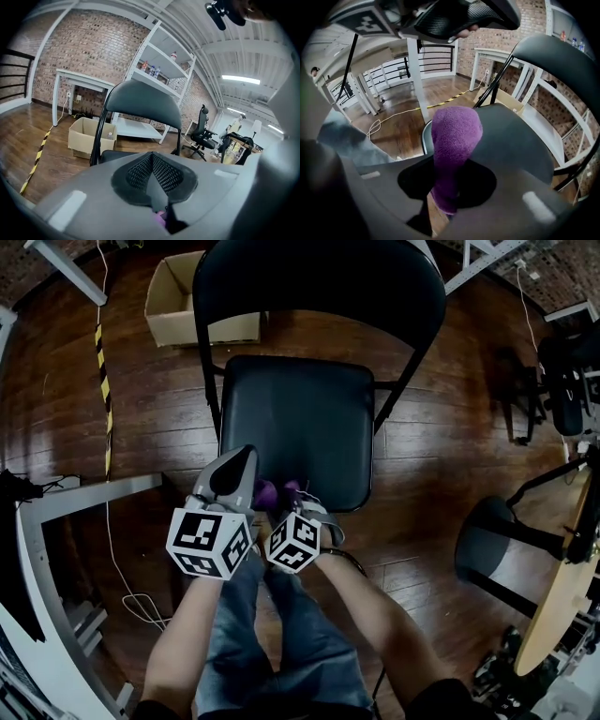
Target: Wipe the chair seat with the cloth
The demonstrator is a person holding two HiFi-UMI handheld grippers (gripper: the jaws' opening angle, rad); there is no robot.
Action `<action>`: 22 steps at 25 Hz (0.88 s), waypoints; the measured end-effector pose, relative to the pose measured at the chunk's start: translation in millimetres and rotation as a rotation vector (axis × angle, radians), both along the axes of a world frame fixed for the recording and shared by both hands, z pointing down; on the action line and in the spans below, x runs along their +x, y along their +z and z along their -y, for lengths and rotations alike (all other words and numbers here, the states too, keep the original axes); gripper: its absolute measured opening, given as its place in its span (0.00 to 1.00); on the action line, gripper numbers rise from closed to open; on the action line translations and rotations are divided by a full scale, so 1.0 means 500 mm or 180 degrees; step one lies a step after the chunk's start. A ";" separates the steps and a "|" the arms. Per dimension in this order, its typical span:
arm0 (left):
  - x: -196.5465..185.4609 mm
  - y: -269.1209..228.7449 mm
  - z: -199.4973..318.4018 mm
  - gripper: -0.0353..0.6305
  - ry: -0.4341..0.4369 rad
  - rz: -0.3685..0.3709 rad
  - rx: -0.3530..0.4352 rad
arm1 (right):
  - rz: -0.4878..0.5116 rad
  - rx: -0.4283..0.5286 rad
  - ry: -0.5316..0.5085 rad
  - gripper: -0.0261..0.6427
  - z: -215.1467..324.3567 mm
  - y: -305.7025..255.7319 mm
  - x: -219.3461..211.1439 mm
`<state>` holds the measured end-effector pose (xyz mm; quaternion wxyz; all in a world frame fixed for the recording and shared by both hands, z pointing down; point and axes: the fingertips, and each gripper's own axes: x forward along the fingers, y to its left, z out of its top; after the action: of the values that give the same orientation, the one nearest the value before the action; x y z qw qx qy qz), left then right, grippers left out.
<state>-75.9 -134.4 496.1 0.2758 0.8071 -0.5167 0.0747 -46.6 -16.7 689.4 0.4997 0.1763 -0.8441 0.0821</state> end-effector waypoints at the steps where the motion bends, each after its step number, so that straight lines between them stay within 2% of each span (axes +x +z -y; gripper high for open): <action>1: 0.005 -0.003 0.000 0.06 -0.0001 -0.0005 0.0003 | 0.0007 -0.0026 -0.0020 0.16 -0.013 0.001 0.000; 4: 0.018 -0.008 0.005 0.06 0.0022 -0.0007 0.0016 | 0.0052 -0.0027 -0.0049 0.16 -0.023 -0.004 0.005; 6: 0.020 -0.011 0.013 0.06 0.0023 -0.0017 0.0023 | 0.0197 0.0036 -0.0036 0.16 0.004 -0.027 0.008; 8: 0.020 -0.016 0.025 0.06 -0.0004 -0.0039 0.0029 | 0.0387 0.0146 0.0032 0.16 0.064 -0.066 0.022; 10: 0.032 -0.021 0.040 0.06 -0.0003 -0.0065 0.0044 | 0.0437 0.0310 0.0156 0.16 0.149 -0.101 0.063; 13: 0.052 -0.028 0.065 0.06 0.0045 -0.0108 0.0071 | 0.0260 0.0590 0.0313 0.16 0.295 -0.130 0.133; 16: 0.068 -0.024 0.085 0.06 0.0114 -0.0126 0.0076 | -0.0004 0.0793 0.0336 0.16 0.422 -0.130 0.181; 19: 0.078 -0.013 0.104 0.06 0.0194 -0.0104 0.0043 | -0.0272 0.0860 0.0315 0.16 0.506 -0.102 0.212; 22: 0.080 -0.004 0.129 0.06 0.0281 -0.0066 0.0018 | -0.0461 0.0794 0.0342 0.16 0.552 -0.055 0.230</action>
<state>-35.9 -199.0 494.0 0.2754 0.8306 -0.4779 0.0770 68.4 -292.9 662.0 0.5284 0.2873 -0.7988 -0.0097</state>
